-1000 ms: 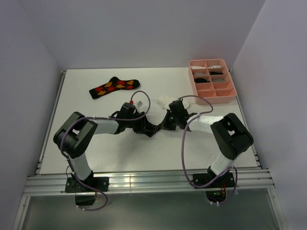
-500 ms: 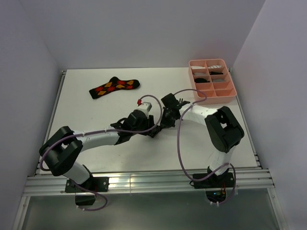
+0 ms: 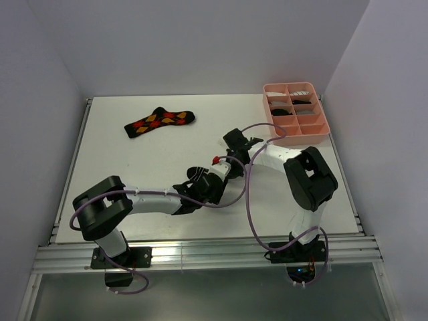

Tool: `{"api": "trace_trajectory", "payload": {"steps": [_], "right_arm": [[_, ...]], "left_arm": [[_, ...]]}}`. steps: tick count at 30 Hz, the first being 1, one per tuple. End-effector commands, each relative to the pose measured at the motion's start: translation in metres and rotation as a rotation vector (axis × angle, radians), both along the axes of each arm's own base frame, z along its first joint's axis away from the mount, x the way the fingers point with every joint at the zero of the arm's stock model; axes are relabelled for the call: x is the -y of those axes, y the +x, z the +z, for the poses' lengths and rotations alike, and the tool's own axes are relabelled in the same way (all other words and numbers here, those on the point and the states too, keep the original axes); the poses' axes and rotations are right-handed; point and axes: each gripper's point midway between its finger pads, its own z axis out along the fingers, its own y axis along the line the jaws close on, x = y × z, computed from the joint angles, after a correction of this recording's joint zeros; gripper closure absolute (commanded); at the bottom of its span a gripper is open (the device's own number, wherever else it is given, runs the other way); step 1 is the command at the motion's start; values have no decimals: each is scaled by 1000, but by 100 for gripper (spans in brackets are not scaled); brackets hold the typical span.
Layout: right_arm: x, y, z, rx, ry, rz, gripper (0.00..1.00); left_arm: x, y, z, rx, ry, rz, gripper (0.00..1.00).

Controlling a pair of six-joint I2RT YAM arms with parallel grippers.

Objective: Roll the socks
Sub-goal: Roll the sock at the center of the board.

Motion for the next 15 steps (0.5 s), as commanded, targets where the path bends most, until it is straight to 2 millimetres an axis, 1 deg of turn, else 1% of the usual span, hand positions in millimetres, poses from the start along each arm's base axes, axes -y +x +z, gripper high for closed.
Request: {"api": "trace_trajectory", "payload": {"steps": [1, 2, 6, 10, 12, 13, 14, 15], "right_arm": [[0, -4, -5, -31, -23, 19, 100], [0, -5, -6, -34, -23, 20, 100], [-1, -5, -7, -40, -20, 22, 100], [-3, -6, -7, -45, -10, 26, 100], [-3, -7, -8, -48, -7, 26, 100], [-3, -7, -8, -51, -6, 25, 100], [-4, -7, -8, -51, -5, 27, 100], [-4, -7, -7, -51, -3, 28, 100]], "left_arm": [[9, 15, 19, 118, 18, 28, 53], [10, 15, 20, 130, 27, 30, 53], [15, 14, 35, 190, 40, 27, 54], [20, 9, 48, 229, 44, 14, 54], [25, 5, 46, 221, 42, -11, 55], [25, 5, 43, 215, 48, -14, 55], [23, 5, 35, 204, 72, -14, 56], [24, 5, 34, 199, 73, -8, 56]]}}
